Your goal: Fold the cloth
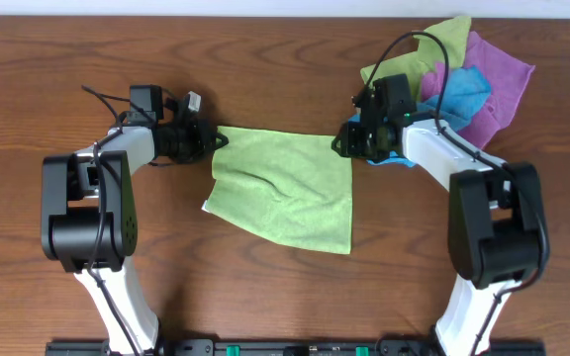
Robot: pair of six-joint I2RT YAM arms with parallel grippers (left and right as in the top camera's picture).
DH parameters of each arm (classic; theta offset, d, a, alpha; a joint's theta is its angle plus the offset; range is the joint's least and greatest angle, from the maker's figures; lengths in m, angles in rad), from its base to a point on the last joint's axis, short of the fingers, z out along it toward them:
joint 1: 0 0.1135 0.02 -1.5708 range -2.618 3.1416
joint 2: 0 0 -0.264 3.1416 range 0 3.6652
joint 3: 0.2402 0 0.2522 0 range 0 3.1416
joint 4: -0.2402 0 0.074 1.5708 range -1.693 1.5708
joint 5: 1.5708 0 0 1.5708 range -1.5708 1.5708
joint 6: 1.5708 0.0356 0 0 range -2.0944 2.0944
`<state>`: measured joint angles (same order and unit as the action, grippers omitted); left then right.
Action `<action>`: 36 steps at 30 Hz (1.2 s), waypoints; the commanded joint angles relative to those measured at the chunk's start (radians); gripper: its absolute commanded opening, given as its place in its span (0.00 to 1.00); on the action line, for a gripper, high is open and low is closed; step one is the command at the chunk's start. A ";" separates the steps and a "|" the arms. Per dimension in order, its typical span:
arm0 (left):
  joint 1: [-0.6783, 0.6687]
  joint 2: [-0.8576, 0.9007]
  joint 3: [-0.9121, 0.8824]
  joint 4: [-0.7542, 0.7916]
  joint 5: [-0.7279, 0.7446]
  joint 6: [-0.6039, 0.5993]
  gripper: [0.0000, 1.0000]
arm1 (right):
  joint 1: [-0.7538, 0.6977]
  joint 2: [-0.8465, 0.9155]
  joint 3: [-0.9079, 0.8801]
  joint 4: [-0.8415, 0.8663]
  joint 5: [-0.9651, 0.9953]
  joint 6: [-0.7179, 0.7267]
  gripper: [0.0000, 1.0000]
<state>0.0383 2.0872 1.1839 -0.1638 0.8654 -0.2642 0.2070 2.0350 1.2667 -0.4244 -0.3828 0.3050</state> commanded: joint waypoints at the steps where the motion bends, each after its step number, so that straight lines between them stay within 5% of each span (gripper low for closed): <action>1: 0.002 0.007 0.013 -0.008 0.018 0.023 0.06 | 0.006 0.048 -0.001 -0.001 0.013 0.014 0.39; 20: 0.002 0.007 0.013 -0.009 0.018 0.033 0.05 | -0.075 0.052 -0.001 -0.014 -0.010 0.016 0.40; 25: 0.003 0.007 0.013 -0.012 0.014 0.033 0.05 | -0.099 0.051 0.018 -0.014 -0.149 0.016 0.34; 36: 0.050 0.007 0.013 -0.065 0.014 0.060 0.06 | -0.142 0.050 0.036 -0.068 -0.293 -0.038 0.39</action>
<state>0.0547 2.0872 1.1839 -0.2169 0.8764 -0.2310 0.0742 2.0693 1.2881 -0.4919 -0.6060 0.3000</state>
